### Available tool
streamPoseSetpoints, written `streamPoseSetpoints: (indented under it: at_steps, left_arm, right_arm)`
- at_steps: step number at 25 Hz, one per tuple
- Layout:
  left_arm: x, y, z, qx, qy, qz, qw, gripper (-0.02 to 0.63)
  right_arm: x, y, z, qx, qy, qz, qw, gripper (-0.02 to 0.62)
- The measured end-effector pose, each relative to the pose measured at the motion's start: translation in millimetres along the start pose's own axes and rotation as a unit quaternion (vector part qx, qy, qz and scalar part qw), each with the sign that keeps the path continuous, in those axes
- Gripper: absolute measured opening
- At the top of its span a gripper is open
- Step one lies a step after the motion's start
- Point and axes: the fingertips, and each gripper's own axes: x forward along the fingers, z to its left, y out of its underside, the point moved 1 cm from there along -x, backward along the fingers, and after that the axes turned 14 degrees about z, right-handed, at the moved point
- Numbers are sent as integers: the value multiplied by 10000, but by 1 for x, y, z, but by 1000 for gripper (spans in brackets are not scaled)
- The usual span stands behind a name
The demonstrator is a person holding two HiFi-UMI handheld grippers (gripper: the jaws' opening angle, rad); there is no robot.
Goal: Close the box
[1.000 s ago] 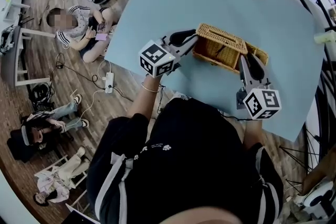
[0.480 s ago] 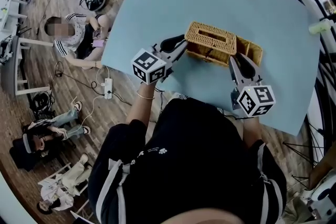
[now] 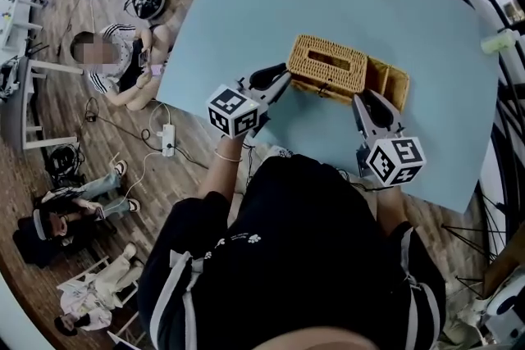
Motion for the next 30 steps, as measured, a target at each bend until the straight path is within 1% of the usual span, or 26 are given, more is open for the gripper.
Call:
streamPoseSetpoints:
  at_steps: [5,16,20,28,30]
  left_arm:
    - [6,11,-2,-71,-5,122,9999,64]
    - [8,21,1,-204,-23,224,9995,64]
    - [9,33,3,-220,-50,363,9991,64]
    - [10,38,7,-411,44,258,9988,64]
    - [11,39,9,-418,51,335,9985,64]
  right_arm:
    - [2,8,-4,93,-8,91,9999,103]
    - [8,16,-3,160,83,197,9996,101]
    - [12,24,0,182,76,215,9996,95]
    - [18,28,0,257,173,224,9993,94]
    - [17,25,1,260,261,196,9991,95]
